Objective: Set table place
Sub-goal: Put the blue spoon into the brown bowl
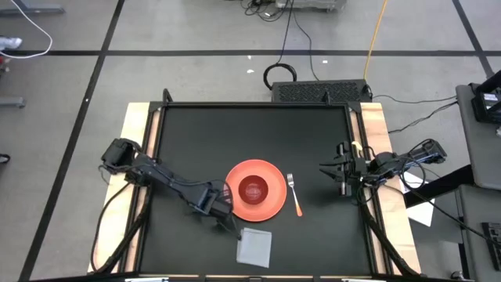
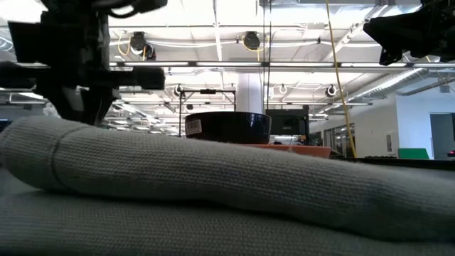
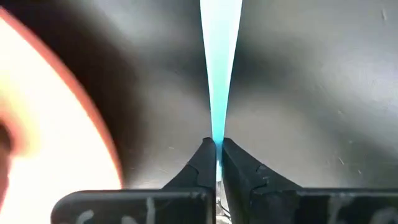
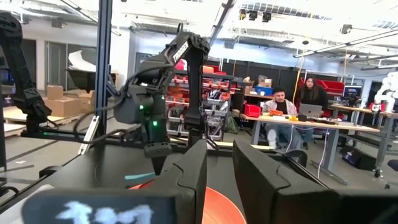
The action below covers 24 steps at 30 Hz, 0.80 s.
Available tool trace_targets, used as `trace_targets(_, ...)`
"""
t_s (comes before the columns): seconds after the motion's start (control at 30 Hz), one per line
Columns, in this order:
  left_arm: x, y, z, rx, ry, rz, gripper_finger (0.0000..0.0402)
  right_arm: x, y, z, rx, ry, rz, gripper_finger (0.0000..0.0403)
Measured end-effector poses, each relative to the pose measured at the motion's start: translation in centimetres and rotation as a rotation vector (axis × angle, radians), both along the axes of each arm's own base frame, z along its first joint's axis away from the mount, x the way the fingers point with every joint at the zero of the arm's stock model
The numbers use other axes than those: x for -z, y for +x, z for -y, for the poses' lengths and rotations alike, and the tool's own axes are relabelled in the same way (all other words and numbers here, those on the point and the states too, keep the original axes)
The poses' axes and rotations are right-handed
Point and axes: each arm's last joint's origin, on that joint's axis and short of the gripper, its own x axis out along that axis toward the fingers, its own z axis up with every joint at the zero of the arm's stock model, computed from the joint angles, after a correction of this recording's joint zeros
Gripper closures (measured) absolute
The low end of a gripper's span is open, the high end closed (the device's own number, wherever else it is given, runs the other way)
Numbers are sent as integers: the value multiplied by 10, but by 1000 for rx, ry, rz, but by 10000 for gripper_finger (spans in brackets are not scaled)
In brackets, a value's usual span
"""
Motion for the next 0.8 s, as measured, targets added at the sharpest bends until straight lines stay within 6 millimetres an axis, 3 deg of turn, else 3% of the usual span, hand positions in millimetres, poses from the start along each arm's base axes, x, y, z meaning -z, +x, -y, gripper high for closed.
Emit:
trace_targets(0.53, -58, 36, 15, -233, -126, 253, 387, 0, 0, 0, -1, 3, 0, 335)
trace_targets(0.8, -91, 63, 20, -332, -304, 473, 391, 0, 0, 0, -1, 3, 0, 335)
